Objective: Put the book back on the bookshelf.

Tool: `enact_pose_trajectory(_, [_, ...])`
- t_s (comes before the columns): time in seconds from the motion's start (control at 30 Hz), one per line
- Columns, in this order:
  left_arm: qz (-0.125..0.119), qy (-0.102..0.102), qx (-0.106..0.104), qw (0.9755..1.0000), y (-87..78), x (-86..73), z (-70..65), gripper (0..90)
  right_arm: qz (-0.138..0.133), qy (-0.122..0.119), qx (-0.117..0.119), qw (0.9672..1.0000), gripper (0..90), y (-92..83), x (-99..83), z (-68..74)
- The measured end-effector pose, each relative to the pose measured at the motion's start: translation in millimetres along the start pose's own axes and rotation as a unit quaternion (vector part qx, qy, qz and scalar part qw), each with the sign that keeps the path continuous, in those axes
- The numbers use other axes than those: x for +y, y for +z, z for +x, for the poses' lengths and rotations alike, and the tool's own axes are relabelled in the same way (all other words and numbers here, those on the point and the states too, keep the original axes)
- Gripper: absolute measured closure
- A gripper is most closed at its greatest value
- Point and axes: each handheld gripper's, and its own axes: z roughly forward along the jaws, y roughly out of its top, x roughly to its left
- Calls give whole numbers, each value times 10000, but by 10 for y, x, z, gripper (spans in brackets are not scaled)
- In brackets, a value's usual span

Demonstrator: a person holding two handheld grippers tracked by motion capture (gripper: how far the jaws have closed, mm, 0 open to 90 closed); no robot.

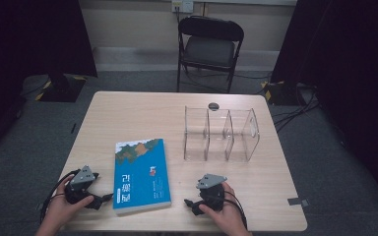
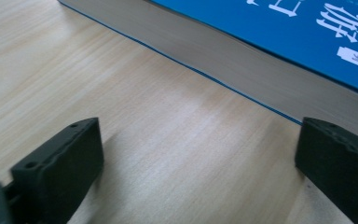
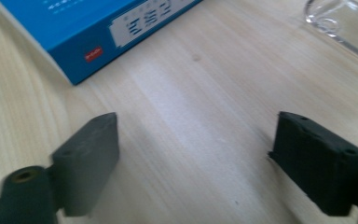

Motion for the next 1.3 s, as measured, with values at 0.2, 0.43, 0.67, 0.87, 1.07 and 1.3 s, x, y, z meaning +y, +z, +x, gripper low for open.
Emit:
enact_pose_trajectory(0.2, [7,4,-2,10000,0,1,1,0,26,-26,18,10000,122,3,4,1])
enact_pose_trajectory(0.43, [-15,-5,-19,10000,-45,-17,-19,77,24,-22,16,10000,122,2,4,1])
enact_pose_trajectory(0.67, [72,-56,-158,9998,-170,-43,-46,207,26,-19,16,10000,123,2,4,2])
enact_pose_trajectory(0.87, [111,-125,-370,9992,-237,-75,-124,219,21,-87,74,9999,125,17,19,27])
enact_pose_trajectory(1.07, [129,-11,-508,9986,-317,-86,-307,221,160,-551,597,9966,135,133,165,226])
enact_pose_trajectory(1.3, [230,0,-659,9976,-296,-95,-486,214,146,-717,756,9944,137,269,285,292])
